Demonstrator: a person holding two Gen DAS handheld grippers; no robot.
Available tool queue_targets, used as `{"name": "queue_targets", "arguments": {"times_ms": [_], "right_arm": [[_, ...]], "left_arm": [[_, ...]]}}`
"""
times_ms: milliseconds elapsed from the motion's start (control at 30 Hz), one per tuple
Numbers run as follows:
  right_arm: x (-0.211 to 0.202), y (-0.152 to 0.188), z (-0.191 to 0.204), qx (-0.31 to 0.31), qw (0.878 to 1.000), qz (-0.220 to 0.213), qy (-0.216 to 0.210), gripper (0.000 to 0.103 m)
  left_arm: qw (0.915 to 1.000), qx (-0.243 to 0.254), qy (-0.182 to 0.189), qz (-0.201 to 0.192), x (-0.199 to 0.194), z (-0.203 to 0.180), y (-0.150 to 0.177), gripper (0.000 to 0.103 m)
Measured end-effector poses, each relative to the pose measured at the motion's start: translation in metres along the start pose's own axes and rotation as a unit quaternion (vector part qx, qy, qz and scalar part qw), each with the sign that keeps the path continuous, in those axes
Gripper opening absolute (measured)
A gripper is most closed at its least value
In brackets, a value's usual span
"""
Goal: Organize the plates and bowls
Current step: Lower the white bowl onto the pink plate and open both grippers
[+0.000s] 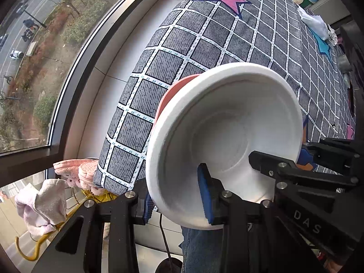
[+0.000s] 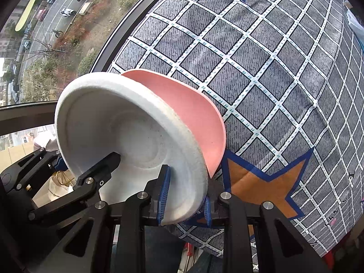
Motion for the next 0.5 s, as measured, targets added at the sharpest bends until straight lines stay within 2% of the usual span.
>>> {"name": "queue_targets", "arguments": {"times_ms": [100, 167, 300, 333, 367, 400, 433, 500], "right_arm": [[0.002, -0.002, 0.007, 0.006, 1.000, 0.001, 0.001, 0.029], [-0.001, 0.020, -0.007, 0.011, 1.000, 0.001, -0.005, 0.029], [-0.012, 0.029, -0.015, 0.015, 1.000, -0.009, -0.008, 0.031], [-0.018, 0.034, -0.022, 0.017, 1.000, -0.014, -0.003, 0.032], [-0.021, 0.033, -0.019, 0.019, 1.000, -0.020, 0.000, 0.051], [-0.024, 0.038, -0.030, 0.023, 0.999, -0.028, -0.004, 0.072], [-0.030, 0.042, -0.033, 0.024, 0.999, -0.041, -0.015, 0.102], [-0.035, 0.044, -0.032, 0.024, 0.998, -0.049, -0.029, 0.103]], "left_arm": [[1.0000, -0.005, 0.004, -0.001, 0.003, 0.002, -0.002, 0.038], [0.9999, -0.007, 0.013, -0.002, 0.004, 0.006, -0.002, 0.040], [0.9999, 0.003, 0.010, -0.010, -0.001, 0.004, -0.003, 0.045], [0.9998, 0.004, -0.003, -0.017, -0.003, 0.005, -0.002, 0.055], [0.9996, 0.007, -0.011, -0.025, -0.005, 0.004, -0.001, 0.075], [0.9993, 0.012, -0.008, -0.036, -0.010, 0.002, -0.001, 0.082], [0.9989, 0.015, -0.003, -0.045, -0.015, 0.002, -0.001, 0.083], [0.9985, 0.021, -0.002, -0.050, -0.019, -0.001, -0.001, 0.083]]}}
Point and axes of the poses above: each gripper's, at about its wrist camera, not at the fingertips, and x roughly the way its jaws point, z to its left, y to its underside, the point moved 1 cm from there along x, roughly the way its jaws point, and after that the axes turned 8 degrees about z, right-handed, at the moved point
